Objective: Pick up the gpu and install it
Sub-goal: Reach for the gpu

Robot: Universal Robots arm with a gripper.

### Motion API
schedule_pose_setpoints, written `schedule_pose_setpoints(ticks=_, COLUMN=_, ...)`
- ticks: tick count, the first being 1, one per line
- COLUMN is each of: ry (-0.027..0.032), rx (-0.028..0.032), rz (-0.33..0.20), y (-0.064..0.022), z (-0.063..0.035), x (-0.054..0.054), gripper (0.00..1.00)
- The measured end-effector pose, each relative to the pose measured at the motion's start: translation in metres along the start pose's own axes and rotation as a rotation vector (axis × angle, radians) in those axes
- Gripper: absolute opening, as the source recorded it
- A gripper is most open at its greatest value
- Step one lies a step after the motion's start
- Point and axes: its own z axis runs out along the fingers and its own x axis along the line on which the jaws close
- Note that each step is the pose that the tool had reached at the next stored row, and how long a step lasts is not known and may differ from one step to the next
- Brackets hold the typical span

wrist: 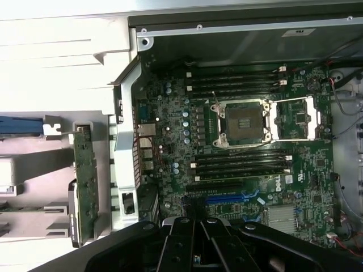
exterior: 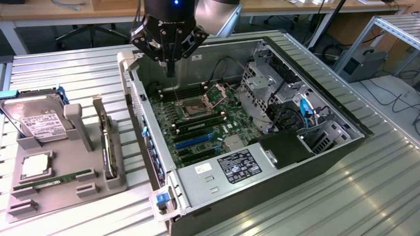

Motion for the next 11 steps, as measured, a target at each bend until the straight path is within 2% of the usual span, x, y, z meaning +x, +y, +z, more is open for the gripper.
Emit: schedule_pose_setpoints(ticks=11, ry=0.0, rx=0.001, rz=0.0, y=-0.0002, z=-0.0001, x=0.0022, gripper=0.11)
